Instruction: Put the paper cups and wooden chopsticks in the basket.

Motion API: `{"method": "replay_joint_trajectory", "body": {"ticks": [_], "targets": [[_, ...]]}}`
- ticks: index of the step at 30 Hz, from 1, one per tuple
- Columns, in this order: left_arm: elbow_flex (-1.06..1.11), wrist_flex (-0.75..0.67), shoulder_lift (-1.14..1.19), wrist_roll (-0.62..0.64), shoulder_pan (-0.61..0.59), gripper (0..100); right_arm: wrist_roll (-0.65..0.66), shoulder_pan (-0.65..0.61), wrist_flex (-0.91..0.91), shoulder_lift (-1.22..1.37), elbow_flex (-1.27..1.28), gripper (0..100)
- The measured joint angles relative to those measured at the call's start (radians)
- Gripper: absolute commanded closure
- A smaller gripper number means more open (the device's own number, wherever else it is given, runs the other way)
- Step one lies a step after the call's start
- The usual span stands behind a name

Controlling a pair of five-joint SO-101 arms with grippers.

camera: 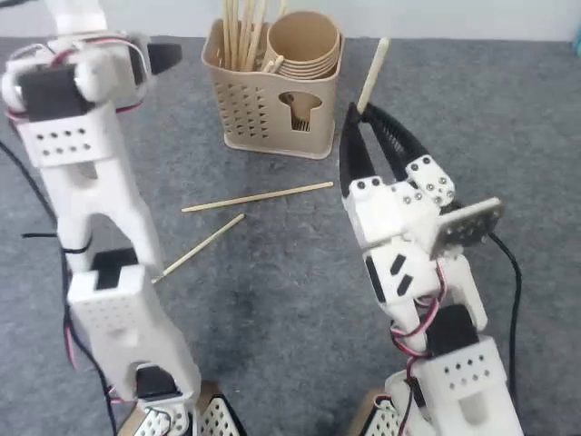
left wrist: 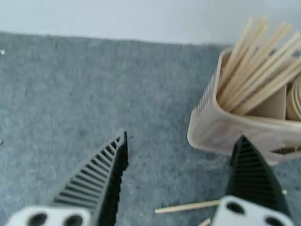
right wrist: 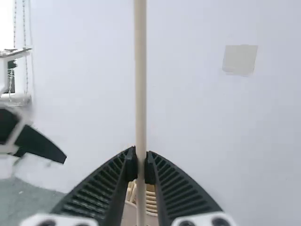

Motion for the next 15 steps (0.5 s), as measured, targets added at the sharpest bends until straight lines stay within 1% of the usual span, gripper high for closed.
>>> {"method": "replay_joint_trajectory", "body": {"ticks": [6, 10, 13, 15], "targets": [[0.342, 0.0, -0.292, -0.003, 0.002, 67, -0.083, 0.002, -0.015, 0.252, -0.204, 99.1], [0.631, -0.011, -0.446, -0.003, -0.014, 67, -0.147, 0.003, -0.02, 0.427, -0.359, 99.1], [0.885, -0.12, -0.543, -0.003, -0.038, 67, -0.198, 0.003, -0.02, 0.534, -0.473, 99.1], [1.071, -0.229, -0.611, -0.003, -0.054, 67, -0.226, 0.003, -0.02, 0.6, -0.551, 99.1]]}}
